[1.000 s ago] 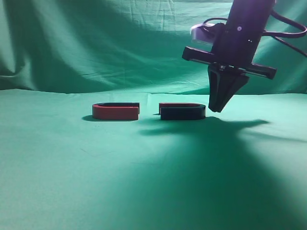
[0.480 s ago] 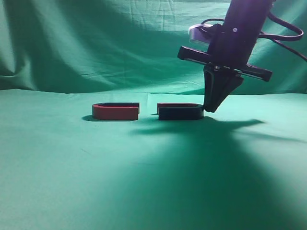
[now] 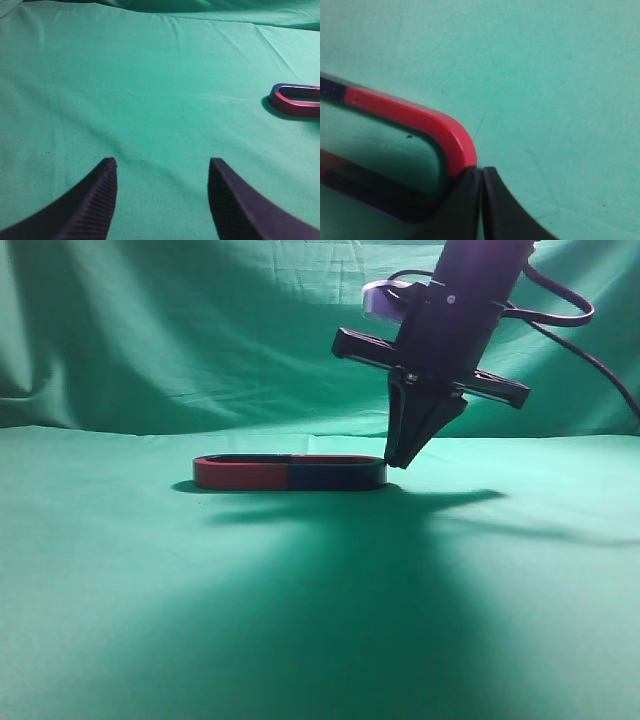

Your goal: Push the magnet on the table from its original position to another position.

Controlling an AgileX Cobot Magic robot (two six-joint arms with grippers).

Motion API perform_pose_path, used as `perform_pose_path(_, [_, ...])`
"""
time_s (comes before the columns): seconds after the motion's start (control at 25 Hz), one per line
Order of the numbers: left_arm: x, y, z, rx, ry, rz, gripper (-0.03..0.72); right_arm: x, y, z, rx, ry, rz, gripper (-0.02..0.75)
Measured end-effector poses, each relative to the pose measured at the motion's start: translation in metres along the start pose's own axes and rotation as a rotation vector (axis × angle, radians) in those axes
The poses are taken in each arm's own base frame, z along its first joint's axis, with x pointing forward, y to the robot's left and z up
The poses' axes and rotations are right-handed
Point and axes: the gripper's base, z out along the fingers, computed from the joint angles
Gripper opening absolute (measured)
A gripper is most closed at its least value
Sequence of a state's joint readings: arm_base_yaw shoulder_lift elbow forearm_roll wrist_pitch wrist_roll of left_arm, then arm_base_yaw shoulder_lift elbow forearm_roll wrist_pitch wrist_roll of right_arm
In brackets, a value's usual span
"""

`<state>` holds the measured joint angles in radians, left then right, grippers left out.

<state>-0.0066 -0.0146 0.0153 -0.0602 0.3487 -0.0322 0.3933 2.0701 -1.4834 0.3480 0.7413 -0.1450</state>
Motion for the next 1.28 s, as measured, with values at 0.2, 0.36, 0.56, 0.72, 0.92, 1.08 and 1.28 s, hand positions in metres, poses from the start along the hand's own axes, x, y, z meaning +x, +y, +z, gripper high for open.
perform_pose_path(0.2, [0.000,0.000,0.000,0.000,0.000,0.000,0.372,0.000,0.003,-0.004,-0.008,0.008,0.002,0.000])
perform_pose_path(0.36, [0.000,0.000,0.000,0.000,0.000,0.000,0.372,-0.009,0.014,-0.046,-0.018,0.006,-0.047,0.000])
perform_pose_path(0.56, [0.000,0.000,0.000,0.000,0.000,0.000,0.372,-0.015,0.034,-0.130,-0.003,-0.070,-0.103,0.000])
perform_pose_path(0.72, [0.000,0.000,0.000,0.000,0.000,0.000,0.372,0.002,0.041,-0.186,0.059,-0.091,-0.099,0.000])
perform_pose_path(0.92, [0.000,0.000,0.000,0.000,0.000,0.000,0.372,0.028,0.043,-0.247,0.146,-0.166,-0.081,0.000])
perform_pose_path(1.08, [0.000,0.000,0.000,0.000,0.000,0.000,0.372,0.056,0.043,-0.284,0.187,-0.248,-0.067,0.000])
perform_pose_path(1.28, [0.000,0.000,0.000,0.000,0.000,0.000,0.372,0.105,0.040,-0.304,0.199,-0.270,-0.051,0.000])
